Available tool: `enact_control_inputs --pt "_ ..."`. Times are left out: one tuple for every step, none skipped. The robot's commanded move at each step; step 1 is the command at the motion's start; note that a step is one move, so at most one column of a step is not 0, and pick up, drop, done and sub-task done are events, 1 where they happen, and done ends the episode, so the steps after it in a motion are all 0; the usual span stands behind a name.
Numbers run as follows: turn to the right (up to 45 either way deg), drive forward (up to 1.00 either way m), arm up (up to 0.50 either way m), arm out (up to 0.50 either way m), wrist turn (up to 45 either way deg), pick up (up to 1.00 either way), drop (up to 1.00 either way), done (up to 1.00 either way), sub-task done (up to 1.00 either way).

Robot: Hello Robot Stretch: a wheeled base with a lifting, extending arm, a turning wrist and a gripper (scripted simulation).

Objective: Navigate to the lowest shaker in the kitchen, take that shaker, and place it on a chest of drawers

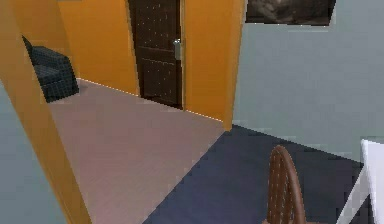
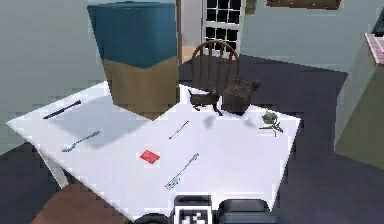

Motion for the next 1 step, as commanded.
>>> enact_control_inputs --pt "0.0 0.0 0.0 0.06 0.0 0.0 0.0 0.0 0.0"
